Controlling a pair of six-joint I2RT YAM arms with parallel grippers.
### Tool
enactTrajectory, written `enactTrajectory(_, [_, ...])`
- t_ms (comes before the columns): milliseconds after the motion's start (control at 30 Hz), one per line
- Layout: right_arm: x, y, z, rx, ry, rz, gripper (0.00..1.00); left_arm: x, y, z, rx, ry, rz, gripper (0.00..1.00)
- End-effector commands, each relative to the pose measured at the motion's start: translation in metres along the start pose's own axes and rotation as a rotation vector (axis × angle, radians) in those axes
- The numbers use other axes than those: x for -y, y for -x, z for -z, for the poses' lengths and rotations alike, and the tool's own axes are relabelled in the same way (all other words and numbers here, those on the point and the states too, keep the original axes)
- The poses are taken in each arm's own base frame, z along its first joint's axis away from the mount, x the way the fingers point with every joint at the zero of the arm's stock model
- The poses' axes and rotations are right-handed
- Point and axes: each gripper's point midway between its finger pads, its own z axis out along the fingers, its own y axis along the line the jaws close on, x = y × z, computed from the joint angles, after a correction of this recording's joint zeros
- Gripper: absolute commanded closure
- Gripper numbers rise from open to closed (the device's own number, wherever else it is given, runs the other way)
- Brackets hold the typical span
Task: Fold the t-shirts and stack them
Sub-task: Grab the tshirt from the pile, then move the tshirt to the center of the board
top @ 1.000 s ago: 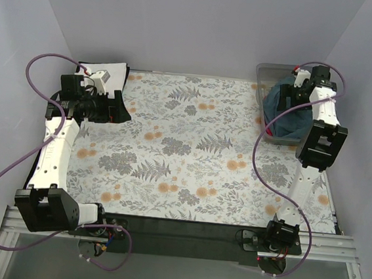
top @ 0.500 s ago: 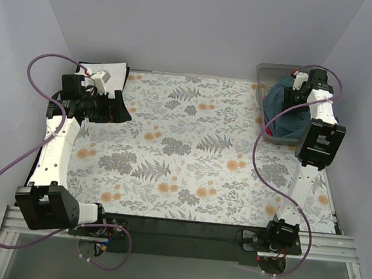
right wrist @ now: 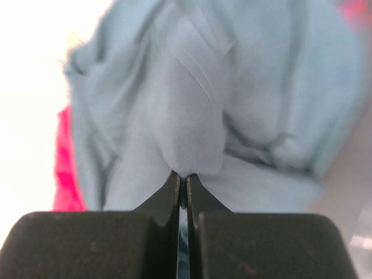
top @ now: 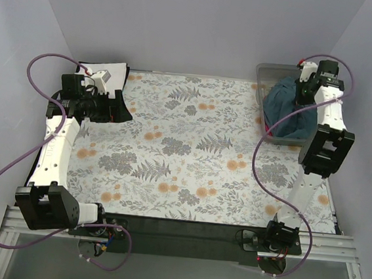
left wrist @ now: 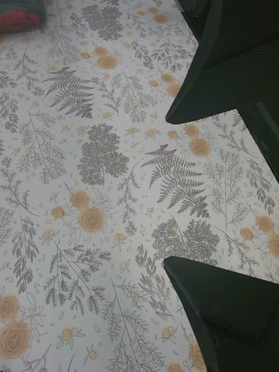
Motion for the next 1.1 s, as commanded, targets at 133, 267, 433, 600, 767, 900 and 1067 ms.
enactTrajectory(133, [-0.008, 0.138, 0.205, 0.499, -0.135, 0.108, 0.99, 0.019, 0.014, 0.013, 0.045, -0.054, -0.017, 0.02])
enactTrajectory(267, [-0.031, 0.174, 0.285, 0.701, -0.118, 0.146, 0.99, 0.023, 0.015, 0.015, 0.060, -0.069, -0.003, 0.02])
enactTrajectory(433, [-0.093, 0.205, 0.409, 1.079, -0.008, 0.311, 0.99, 0.028, 0.017, 0.016, 0.066, -0.091, 0.008, 0.02])
enactTrajectory(600, [-0.153, 0.213, 0.536, 1.468, 0.079, 0.424, 0.99, 0.031, 0.016, 0.016, 0.065, -0.105, 0.020, 0.02])
enactTrajectory(767, [-0.200, 0.208, 0.604, 1.655, 0.255, 0.475, 0.99, 0.032, 0.018, 0.018, 0.078, -0.101, 0.021, 0.02])
enactTrajectory(900, [-0.227, 0.206, 0.637, 1.730, 0.390, 0.452, 0.99, 0.033, 0.017, 0.021, 0.090, -0.098, 0.023, 0.02])
enactTrajectory(1067, [-0.278, 0.194, 0.635, 1.710, 0.616, 0.439, 0.99, 0.029, 0.020, 0.025, 0.119, -0.059, 0.020, 0.02])
